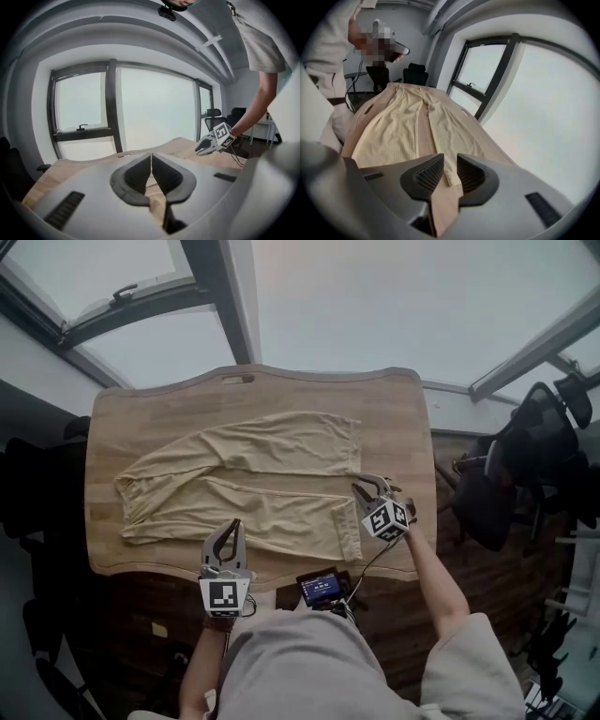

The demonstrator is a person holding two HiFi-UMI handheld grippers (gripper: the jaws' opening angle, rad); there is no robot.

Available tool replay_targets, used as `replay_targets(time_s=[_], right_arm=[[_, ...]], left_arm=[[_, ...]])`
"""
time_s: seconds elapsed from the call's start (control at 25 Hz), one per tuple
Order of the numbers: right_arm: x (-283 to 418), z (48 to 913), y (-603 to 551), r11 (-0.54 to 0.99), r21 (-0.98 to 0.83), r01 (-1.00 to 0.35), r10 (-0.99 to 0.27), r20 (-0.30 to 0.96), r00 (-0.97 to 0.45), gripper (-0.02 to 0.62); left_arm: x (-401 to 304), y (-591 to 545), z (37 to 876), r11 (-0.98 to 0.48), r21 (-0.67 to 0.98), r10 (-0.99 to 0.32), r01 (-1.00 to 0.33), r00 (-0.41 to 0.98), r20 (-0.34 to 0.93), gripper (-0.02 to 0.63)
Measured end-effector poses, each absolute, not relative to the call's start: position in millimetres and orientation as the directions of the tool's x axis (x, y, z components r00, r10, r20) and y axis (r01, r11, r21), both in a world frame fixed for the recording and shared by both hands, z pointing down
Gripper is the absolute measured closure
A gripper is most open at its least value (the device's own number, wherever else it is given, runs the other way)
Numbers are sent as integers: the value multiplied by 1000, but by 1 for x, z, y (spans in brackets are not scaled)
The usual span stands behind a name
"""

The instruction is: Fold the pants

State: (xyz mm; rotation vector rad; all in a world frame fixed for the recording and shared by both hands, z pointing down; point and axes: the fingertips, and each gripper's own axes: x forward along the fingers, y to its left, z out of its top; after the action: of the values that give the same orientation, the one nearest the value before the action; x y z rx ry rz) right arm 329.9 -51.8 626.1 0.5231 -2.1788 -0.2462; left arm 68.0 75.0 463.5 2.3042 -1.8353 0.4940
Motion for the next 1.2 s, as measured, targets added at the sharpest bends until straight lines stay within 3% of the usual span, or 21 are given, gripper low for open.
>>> replay_targets(time_s=[0.28,0.44,0.52,0.6,0.64,1.0,1.2], right_arm=[[343,705,-78,964,241,-113,-265,828,-494,468],[348,734,-83,982,183,-54,-187,869,-457,468],[352,740,-83,987,158,-38,-158,881,-447,477],[351,735,-84,990,136,-25,-132,877,-463,551],[349,728,-85,993,116,-18,-110,869,-483,575],[336,622,-152,974,-206,-90,77,683,-726,580],[323,560,-199,920,-390,-44,182,523,-833,581]], left_arm=[[95,59,480,-208,-95,-898,-973,151,413,592],[97,58,489,-176,-95,-889,-980,117,444,592],[96,57,492,-171,-97,-884,-981,109,454,593],[93,56,493,-160,-103,-882,-982,95,461,593],[91,56,493,-154,-107,-881,-982,88,464,593],[97,47,500,-133,-106,-873,-985,66,483,593],[99,46,504,-129,-108,-868,-986,59,494,593]])
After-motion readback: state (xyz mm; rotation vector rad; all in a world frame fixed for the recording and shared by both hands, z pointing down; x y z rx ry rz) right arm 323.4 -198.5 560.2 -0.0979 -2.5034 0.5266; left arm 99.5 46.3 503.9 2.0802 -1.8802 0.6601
